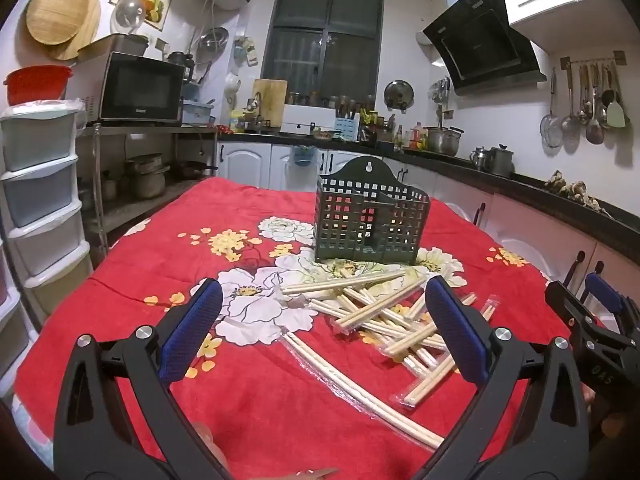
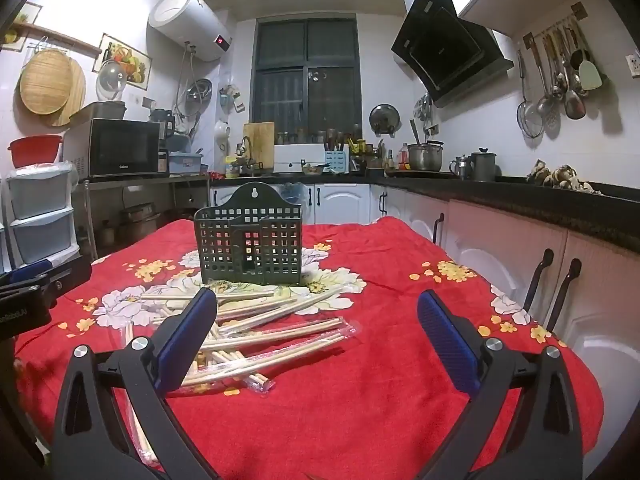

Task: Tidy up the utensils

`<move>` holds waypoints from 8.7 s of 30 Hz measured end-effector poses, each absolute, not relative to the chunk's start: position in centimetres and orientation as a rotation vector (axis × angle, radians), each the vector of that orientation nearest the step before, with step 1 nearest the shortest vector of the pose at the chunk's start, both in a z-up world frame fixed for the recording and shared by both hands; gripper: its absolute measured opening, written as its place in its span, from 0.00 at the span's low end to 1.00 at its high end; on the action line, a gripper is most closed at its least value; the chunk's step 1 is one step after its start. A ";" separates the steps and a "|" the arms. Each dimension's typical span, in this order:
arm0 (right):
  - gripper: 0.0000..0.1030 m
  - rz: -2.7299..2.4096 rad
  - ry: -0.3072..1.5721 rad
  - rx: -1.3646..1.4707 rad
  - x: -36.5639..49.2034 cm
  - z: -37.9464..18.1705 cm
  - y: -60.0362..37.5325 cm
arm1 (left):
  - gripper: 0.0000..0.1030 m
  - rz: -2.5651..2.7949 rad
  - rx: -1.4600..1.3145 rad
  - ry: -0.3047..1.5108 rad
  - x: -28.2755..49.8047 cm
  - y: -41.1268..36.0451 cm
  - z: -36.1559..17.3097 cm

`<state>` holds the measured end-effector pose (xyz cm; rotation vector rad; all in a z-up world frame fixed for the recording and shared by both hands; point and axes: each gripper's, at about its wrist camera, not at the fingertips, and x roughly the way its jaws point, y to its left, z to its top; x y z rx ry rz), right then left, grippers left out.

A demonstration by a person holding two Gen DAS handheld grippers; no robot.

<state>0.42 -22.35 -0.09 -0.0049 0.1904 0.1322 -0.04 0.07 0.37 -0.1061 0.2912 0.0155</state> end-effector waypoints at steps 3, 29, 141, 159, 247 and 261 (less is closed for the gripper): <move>0.94 0.133 0.190 -0.006 0.4 -0.1 -22.3 | 0.91 0.018 -0.106 0.289 0.0 -0.1 0.7; 0.94 0.134 0.180 -0.007 0.1 0.2 -22.3 | 0.91 0.020 -0.116 0.279 -0.2 0.4 0.8; 0.07 0.375 0.838 0.360 28.8 2.4 -26.5 | 0.03 -0.456 -0.400 0.574 18.7 4.7 6.2; 0.05 0.505 0.450 0.172 24.4 14.7 -22.6 | 0.03 -0.525 -0.235 0.376 19.4 2.6 16.8; 0.60 0.350 0.457 0.079 24.5 9.8 -21.5 | 0.90 -0.131 -0.178 0.495 20.0 4.1 9.5; 0.61 0.391 0.507 0.040 22.5 7.7 -20.5 | 0.90 -0.147 -0.181 0.561 18.5 4.6 6.5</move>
